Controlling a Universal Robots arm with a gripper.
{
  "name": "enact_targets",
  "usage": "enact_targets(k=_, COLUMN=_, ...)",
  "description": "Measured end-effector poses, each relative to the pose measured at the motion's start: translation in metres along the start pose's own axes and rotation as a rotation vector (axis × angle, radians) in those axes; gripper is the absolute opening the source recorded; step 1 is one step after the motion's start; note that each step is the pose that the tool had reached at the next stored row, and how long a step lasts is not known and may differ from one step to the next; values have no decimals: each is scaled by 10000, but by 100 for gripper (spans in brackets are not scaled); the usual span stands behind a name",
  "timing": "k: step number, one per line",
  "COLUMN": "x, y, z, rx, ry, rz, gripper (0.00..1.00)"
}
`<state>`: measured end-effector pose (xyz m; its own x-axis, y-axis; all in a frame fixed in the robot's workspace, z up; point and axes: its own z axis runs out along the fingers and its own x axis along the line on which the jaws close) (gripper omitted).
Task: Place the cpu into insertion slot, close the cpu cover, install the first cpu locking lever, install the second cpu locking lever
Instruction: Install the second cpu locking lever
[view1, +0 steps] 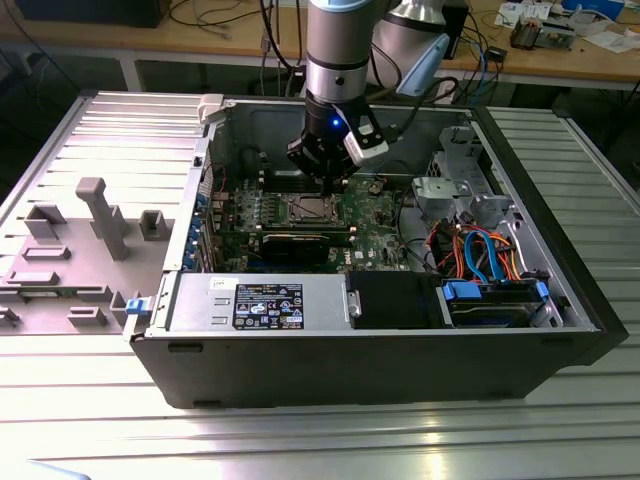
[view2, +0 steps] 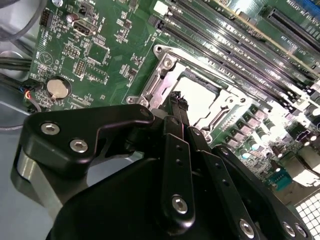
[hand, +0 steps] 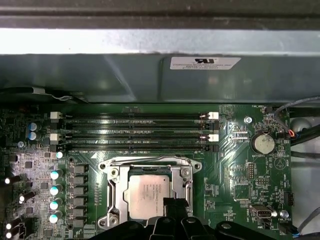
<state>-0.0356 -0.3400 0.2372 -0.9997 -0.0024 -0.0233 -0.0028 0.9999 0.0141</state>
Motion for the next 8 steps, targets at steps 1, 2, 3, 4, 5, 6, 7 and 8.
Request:
enact_targets(k=1, x=0, y=-13, z=1, rx=0, ry=0, rz=0, gripper=11)
enact_targets(k=2, x=0, y=-29, z=1, rx=1, ry=0, rz=0, gripper=11)
enact_targets(k=3, x=0, y=-39, z=1, rx=1, ry=0, rz=1, gripper=11)
enact_targets(k=4, x=0, y=-49, z=1, rx=2, ry=0, rz=0, gripper=11)
enact_targets(k=5, x=0, y=-59, z=2, rx=2, ry=-1, rz=0, gripper=11)
enact_targets(k=6, x=1, y=-60, z=2, rx=2, ry=-1, rz=2, gripper=11)
enact_targets(k=7, x=0, y=-60, z=2, rx=2, ry=-1, rz=2, gripper=11)
enact_targets(k=8, x=0, y=-61, z=1, rx=3, ry=0, rz=0, gripper=11)
